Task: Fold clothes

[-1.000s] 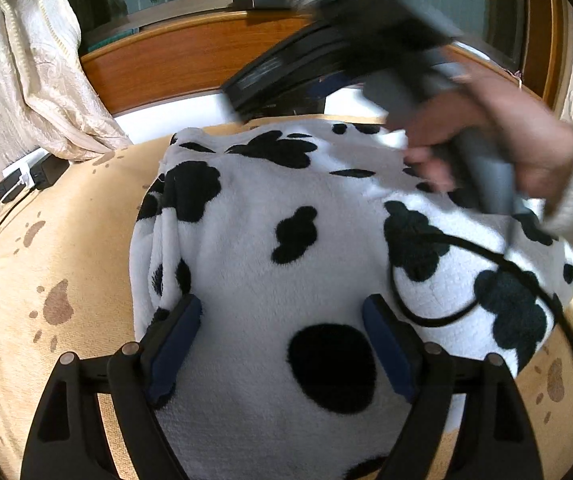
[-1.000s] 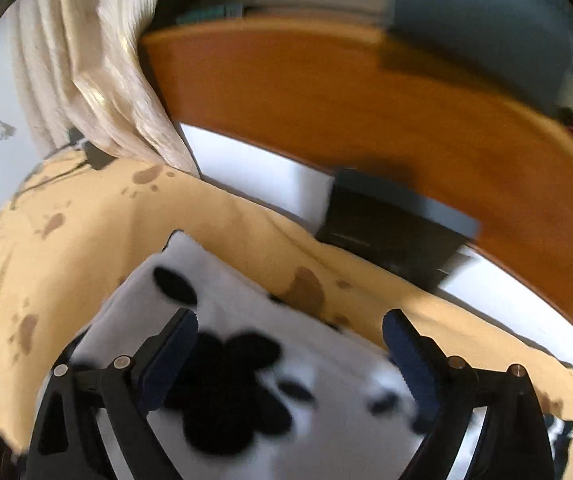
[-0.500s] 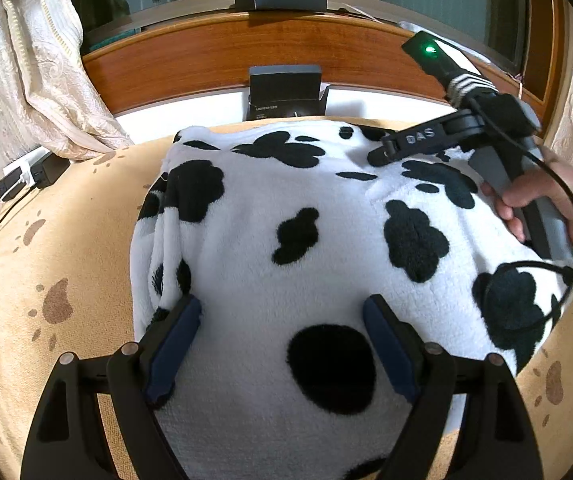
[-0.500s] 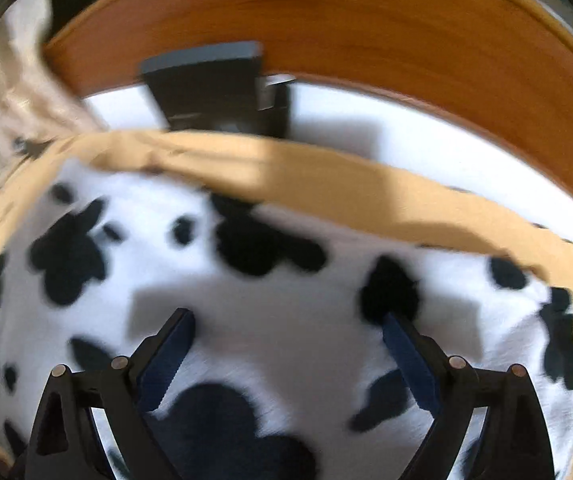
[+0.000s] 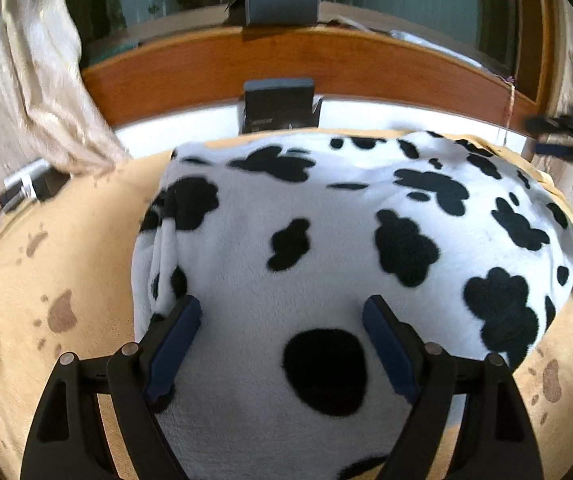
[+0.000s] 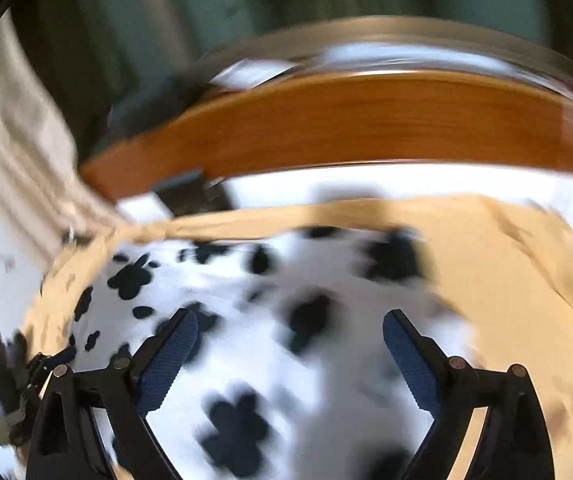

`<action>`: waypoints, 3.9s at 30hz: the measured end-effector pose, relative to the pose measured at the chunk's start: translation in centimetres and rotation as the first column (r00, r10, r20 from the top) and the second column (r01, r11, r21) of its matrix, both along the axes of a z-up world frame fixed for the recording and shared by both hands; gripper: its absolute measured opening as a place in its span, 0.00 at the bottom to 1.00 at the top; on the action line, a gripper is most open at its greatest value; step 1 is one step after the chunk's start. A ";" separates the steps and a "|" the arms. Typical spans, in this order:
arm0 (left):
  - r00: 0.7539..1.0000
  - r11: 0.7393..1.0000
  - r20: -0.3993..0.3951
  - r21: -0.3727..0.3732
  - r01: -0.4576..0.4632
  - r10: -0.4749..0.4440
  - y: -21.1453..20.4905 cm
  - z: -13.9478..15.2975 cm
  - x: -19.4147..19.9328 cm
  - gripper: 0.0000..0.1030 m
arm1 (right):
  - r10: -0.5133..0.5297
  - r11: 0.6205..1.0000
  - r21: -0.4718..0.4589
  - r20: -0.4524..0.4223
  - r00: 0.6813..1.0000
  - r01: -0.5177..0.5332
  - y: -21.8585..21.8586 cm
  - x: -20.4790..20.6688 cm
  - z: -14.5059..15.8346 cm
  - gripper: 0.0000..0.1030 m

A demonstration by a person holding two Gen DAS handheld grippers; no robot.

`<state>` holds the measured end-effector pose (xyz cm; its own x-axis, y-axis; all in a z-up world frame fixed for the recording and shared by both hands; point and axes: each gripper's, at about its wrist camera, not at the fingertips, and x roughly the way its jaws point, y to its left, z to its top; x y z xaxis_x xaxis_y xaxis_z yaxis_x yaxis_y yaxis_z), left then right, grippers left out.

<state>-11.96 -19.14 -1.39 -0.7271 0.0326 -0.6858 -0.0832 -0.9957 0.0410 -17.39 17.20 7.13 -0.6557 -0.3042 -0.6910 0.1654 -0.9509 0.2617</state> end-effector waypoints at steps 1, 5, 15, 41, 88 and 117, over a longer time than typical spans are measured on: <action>1.000 1.000 -0.011 -0.022 0.014 -0.014 0.9 0.4 0.3 0.84 | -0.034 0.999 -0.011 0.009 0.999 0.035 1.6 0.7 -0.6 0.93; 0.984 0.976 -0.033 -0.134 0.169 -0.175 7.8 1.6 1.7 0.84 | -0.160 0.986 -0.045 0.048 0.986 0.163 7.4 3.7 -2.7 0.93; 0.872 0.805 0.053 -0.360 0.471 -0.486 24.3 0.4 3.6 0.89 | -0.219 0.968 -0.135 -0.027 0.975 0.214 11.3 8.0 -5.2 0.93; 0.803 0.696 0.178 -0.415 0.586 -0.569 34.0 -1.1 -0.3 0.62 | -0.258 0.891 -0.387 0.003 0.966 0.239 15.2 10.5 -4.9 0.93; 0.868 0.872 -0.126 0.036 0.488 -0.481 24.7 2.6 -0.3 0.16 | 0.089 0.799 -0.572 0.413 0.907 0.182 6.7 -9.9 -10.9 0.97; 0.890 0.909 -0.255 0.082 0.409 -0.378 20.2 5.7 2.7 0.16 | 0.133 0.883 -0.468 0.183 0.974 -0.032 -0.7 -9.3 -2.6 0.32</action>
<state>-9.31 1.05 4.33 -0.7716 0.4258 -0.4726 -0.4733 -0.8806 -0.0206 -26.68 16.47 4.52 -0.4742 -0.6668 -0.5749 0.1332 -0.6998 0.7018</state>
